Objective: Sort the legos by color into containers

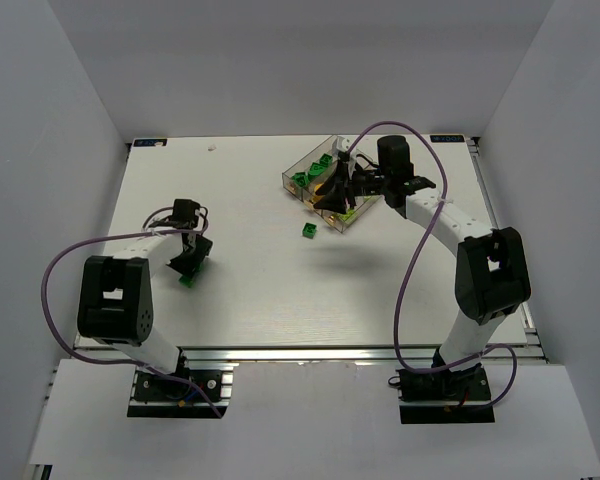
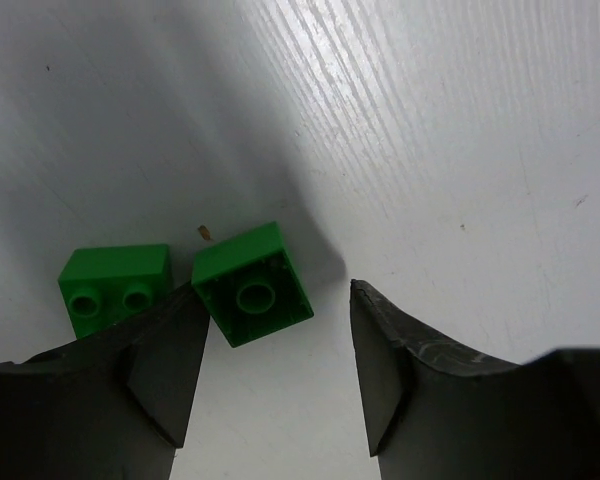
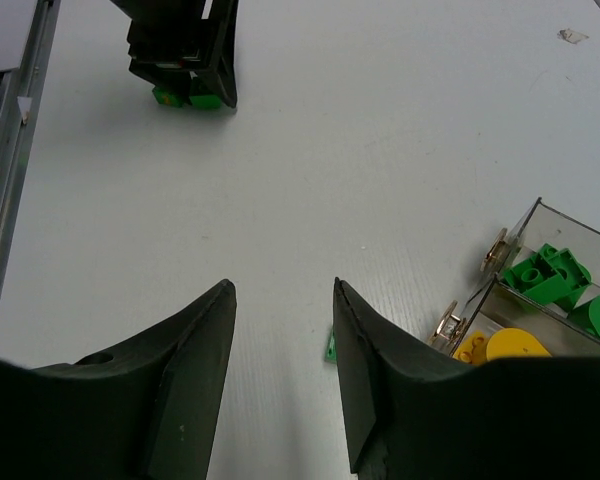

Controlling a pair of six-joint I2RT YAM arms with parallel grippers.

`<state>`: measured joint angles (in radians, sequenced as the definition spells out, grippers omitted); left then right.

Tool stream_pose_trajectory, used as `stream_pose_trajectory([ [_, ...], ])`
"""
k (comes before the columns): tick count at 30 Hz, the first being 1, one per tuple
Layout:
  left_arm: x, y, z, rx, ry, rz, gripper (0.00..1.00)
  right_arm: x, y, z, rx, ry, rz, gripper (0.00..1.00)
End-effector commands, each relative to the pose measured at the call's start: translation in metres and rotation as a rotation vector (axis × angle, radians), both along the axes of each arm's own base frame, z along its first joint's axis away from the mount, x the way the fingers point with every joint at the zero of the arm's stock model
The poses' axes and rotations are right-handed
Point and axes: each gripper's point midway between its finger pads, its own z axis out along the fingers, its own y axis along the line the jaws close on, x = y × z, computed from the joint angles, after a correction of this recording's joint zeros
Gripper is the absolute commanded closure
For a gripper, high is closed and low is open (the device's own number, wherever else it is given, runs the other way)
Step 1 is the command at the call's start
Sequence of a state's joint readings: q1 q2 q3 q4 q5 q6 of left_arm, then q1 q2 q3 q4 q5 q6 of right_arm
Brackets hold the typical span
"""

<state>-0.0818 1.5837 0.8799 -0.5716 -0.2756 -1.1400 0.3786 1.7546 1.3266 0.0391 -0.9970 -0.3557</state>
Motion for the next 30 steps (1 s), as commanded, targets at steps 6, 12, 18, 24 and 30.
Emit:
stream_pose_trajectory([
  [6,0.016,0.013,0.012,0.067,-0.028,-0.001,0.39,0.0,-0.004,0.015,0.015,-0.041,-0.009,0.51],
  [12,0.02,0.016,0.017,0.089,-0.032,-0.014,0.53,-0.001,-0.005,0.016,0.016,-0.043,-0.01,0.5],
  [18,0.038,0.002,0.032,0.039,-0.097,-0.104,0.74,-0.002,-0.005,0.018,0.013,-0.048,-0.017,0.5],
  [24,0.071,-0.042,0.063,-0.11,-0.284,-0.318,0.88,-0.001,-0.011,0.021,0.001,-0.06,-0.044,0.52],
  [30,0.097,-0.118,0.101,-0.292,-0.527,-0.64,0.89,0.001,-0.027,0.025,-0.012,-0.069,-0.09,0.8],
])
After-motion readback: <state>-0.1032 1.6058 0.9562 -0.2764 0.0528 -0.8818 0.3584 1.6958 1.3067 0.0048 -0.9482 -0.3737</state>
